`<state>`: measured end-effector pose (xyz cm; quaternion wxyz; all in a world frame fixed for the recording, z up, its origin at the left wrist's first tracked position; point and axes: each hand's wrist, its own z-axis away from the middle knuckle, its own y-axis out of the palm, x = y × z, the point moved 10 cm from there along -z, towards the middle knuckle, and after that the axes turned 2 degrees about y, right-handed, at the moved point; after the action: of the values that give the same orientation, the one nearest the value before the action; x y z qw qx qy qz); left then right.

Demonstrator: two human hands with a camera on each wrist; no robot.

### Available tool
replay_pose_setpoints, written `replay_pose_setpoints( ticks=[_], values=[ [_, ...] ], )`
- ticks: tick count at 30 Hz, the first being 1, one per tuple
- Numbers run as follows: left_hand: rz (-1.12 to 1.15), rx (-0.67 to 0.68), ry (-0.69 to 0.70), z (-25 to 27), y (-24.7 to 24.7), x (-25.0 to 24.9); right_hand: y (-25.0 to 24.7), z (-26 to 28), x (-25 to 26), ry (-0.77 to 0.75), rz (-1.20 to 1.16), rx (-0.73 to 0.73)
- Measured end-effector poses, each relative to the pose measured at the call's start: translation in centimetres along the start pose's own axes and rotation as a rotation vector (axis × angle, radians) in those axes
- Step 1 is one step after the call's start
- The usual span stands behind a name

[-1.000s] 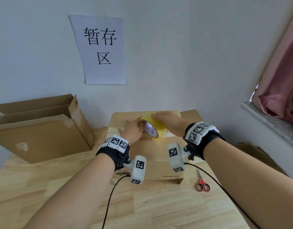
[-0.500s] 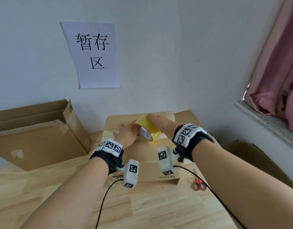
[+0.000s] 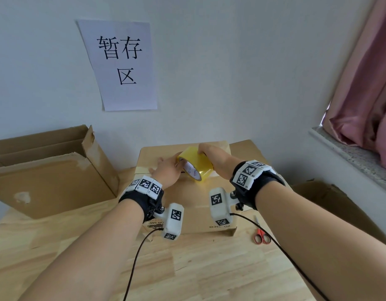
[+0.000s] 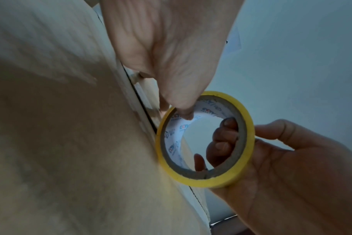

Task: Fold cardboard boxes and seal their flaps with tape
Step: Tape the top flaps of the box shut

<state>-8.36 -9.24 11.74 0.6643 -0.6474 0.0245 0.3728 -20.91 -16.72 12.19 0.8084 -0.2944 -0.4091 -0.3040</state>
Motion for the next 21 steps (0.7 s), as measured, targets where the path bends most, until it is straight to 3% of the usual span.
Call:
replay_pose_setpoints(
  ticks=[8,15,21],
  values=[
    [-0.011,-0.001,-0.015,0.2,-0.1,-0.3,-0.7,-2.2,0.1,-0.039,-0.069,-0.056],
    [-0.004,-0.013,-0.038,0.0,0.0,0.1,0.3,1.2,0.6,-0.055,-0.028,0.029],
    [0.004,-0.018,-0.045,0.1,-0.2,0.3,-0.5,1.0,0.8,-0.067,0.023,-0.056]
  ],
)
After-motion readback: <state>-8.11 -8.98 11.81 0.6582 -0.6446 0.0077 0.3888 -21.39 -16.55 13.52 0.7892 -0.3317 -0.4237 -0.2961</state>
